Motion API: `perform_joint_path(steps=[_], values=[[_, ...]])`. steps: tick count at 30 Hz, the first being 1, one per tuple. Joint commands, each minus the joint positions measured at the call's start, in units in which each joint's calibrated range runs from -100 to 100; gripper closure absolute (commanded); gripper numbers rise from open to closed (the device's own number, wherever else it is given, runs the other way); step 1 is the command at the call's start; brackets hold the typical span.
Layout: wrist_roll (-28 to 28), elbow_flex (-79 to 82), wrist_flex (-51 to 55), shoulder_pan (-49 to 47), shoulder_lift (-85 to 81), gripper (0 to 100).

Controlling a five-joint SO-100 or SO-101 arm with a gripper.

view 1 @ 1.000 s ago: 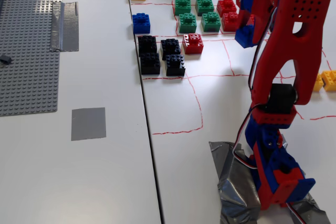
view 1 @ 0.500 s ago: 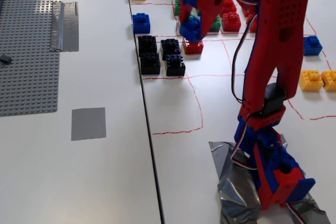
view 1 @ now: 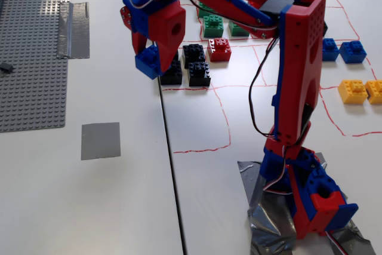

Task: Grab the block and put it in the grey marker

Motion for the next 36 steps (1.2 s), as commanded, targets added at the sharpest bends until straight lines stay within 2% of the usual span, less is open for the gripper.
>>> perform_joint_path(steps=[1, 15, 29, 36], values=[[-2.7, -1.6, -2.4, -2.8, -3.3, 100], [-10.5, 6.3, -14.2, -10.8, 1.6, 100], [-10.8, 4.5, -20.6, -12.4, 8.5, 100], [-10.5, 2.6, -20.6, -12.9, 10.8, 100]])
